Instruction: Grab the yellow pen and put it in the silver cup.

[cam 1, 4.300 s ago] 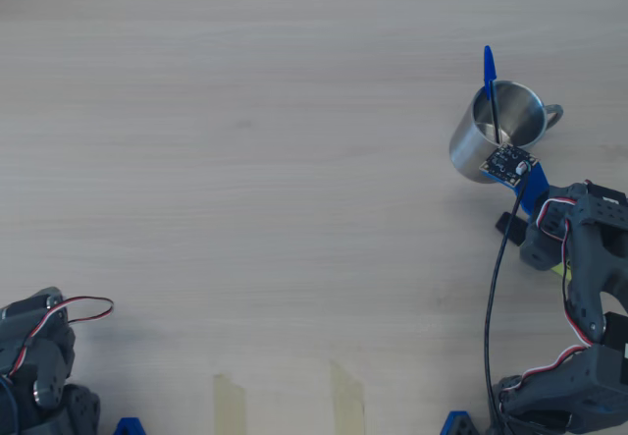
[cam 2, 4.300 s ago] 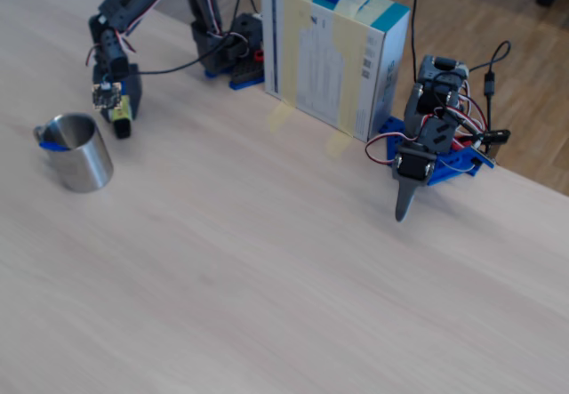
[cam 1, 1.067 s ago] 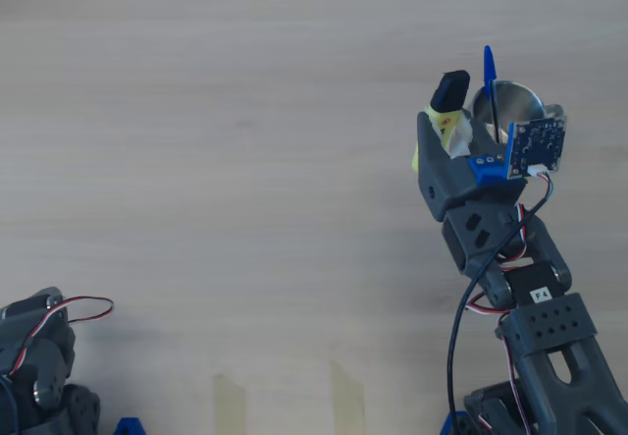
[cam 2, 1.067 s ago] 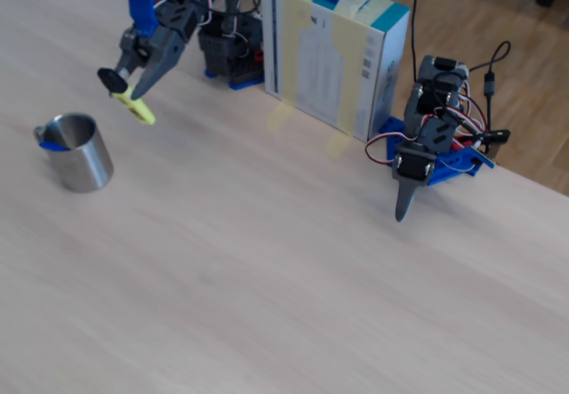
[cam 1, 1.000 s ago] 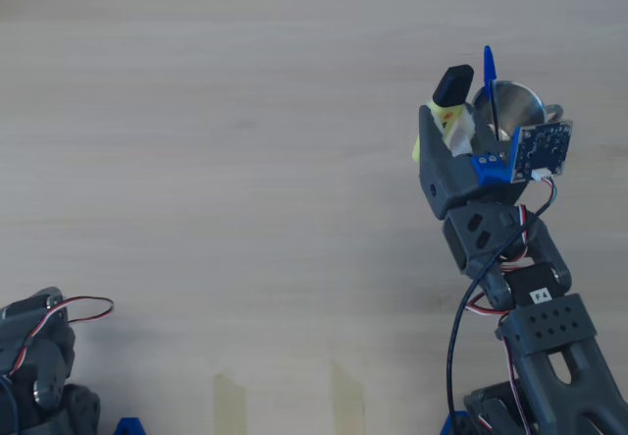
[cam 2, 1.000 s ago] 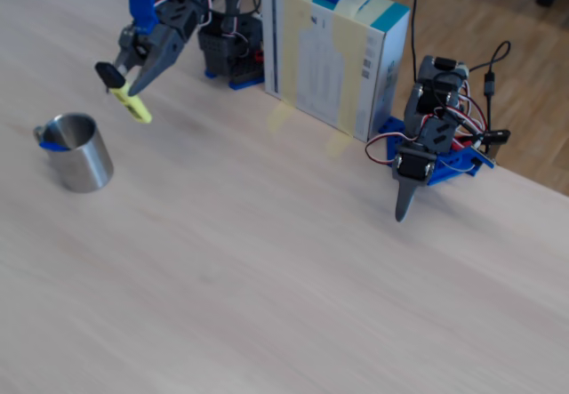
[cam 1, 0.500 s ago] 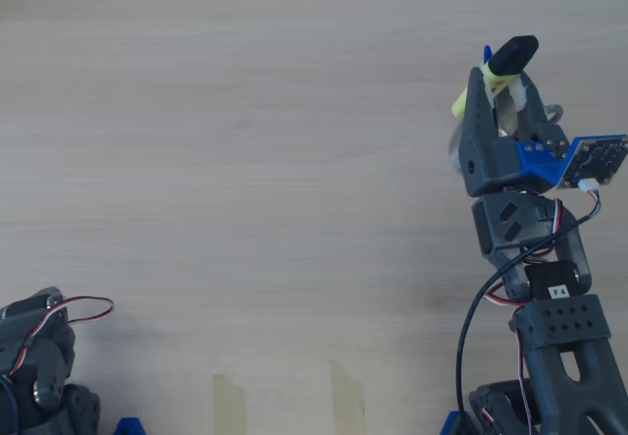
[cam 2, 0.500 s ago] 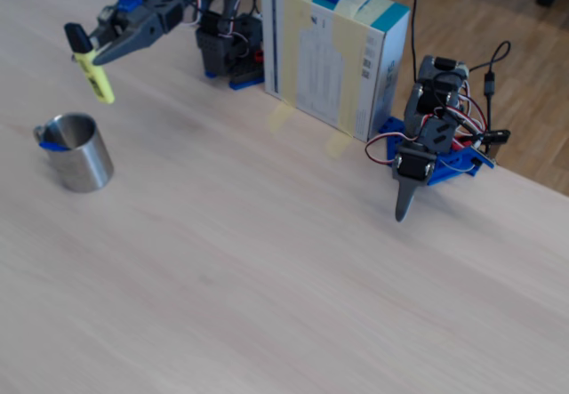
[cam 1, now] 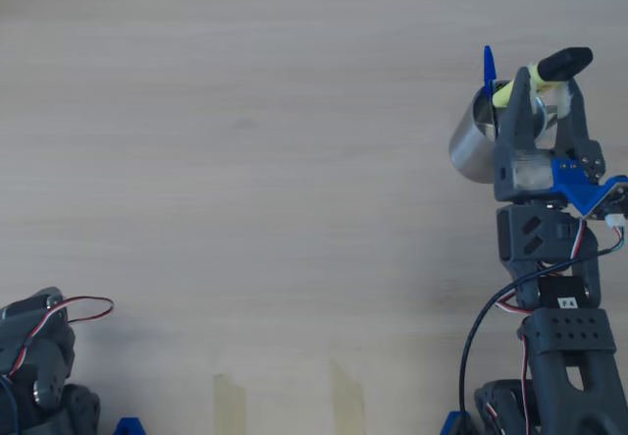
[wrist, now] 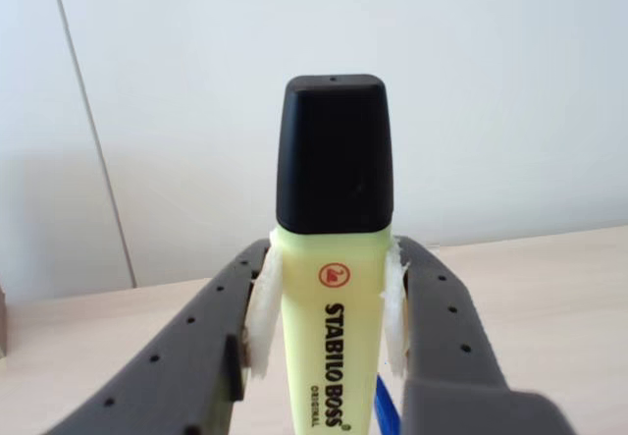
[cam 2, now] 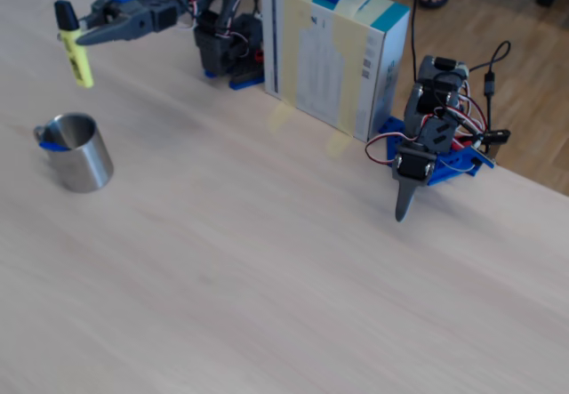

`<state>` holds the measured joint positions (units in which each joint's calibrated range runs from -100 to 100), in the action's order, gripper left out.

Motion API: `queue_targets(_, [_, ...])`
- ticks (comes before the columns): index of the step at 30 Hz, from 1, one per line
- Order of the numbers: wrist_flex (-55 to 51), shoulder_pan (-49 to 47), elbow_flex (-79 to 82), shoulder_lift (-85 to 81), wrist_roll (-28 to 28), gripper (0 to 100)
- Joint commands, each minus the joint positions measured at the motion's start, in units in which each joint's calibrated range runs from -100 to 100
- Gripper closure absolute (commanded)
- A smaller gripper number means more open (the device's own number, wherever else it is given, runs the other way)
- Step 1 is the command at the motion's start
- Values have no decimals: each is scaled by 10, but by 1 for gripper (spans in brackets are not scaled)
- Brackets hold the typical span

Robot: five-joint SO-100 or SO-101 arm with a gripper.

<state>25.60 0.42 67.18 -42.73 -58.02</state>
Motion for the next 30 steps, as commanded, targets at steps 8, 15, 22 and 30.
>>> queue_targets(8, [77, 55, 4, -12, 36, 87])
queue_targets(15, [80, 63, 1, 29, 37, 87])
queue_targets(22, [167, 59, -5, 86, 37, 87])
queue_targets(30, [191, 49, -55, 157, 37, 87])
